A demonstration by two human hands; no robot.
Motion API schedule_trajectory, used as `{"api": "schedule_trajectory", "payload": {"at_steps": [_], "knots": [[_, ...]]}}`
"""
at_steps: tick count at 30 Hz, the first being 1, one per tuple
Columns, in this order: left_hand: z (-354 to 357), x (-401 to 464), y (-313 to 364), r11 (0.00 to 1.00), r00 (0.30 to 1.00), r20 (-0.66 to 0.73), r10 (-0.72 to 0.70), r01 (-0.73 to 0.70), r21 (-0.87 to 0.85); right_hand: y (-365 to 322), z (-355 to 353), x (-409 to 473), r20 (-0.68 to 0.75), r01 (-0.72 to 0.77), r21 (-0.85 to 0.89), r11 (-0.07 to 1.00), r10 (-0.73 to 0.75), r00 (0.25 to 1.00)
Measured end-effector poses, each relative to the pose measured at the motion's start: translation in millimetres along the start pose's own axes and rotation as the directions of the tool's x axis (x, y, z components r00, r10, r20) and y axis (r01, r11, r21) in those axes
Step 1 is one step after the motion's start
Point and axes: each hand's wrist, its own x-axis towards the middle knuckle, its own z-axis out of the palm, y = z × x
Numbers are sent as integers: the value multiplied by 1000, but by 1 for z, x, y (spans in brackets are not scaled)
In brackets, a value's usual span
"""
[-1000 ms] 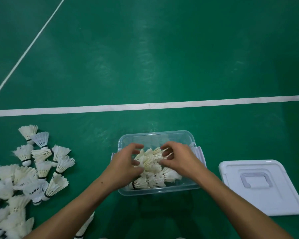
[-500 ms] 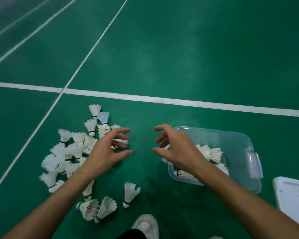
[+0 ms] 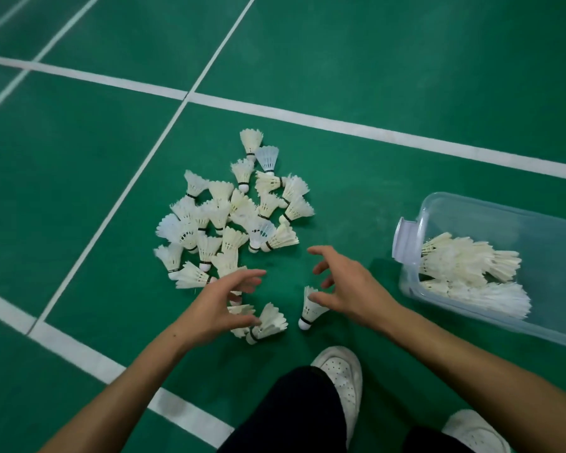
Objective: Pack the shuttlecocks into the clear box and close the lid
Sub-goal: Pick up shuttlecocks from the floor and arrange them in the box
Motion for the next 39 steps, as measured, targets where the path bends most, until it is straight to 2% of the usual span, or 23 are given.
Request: {"api": "schedule_trajectory", "payload": {"at_steps": [7, 11, 15, 20, 29, 31, 35, 39], "knots": [[-5, -5, -26, 973, 973, 223, 53, -100, 207, 11, 36, -4, 117, 6, -40, 999, -1, 993], [-2, 0, -27, 965, 971, 239, 18, -79, 248, 13, 42, 1, 111, -18, -20, 1000, 20, 994], [2, 11, -24, 937, 968, 244, 55, -134, 322, 18, 41, 1, 119, -8, -8, 1000, 9, 993], [10, 29, -11, 766, 918, 393, 49, -287, 575, 21, 42, -2, 105, -20, -4, 1000, 20, 994], [34, 37, 20, 625, 860, 505, 77, -436, 648, 25, 42, -12, 85, -29, -1, 1000, 29, 996], [36, 37, 19, 642, 861, 499, 95, -436, 630, 26, 40, -14, 77, -29, -3, 1000, 29, 997], [26, 37, 3, 769, 896, 433, 100, -345, 537, 25, 31, -19, 50, -23, 13, 1000, 23, 998], [12, 39, 7, 919, 957, 250, 148, -227, 323, 14, 10, -29, -26, 2, 73, 997, 0, 1000]]}}
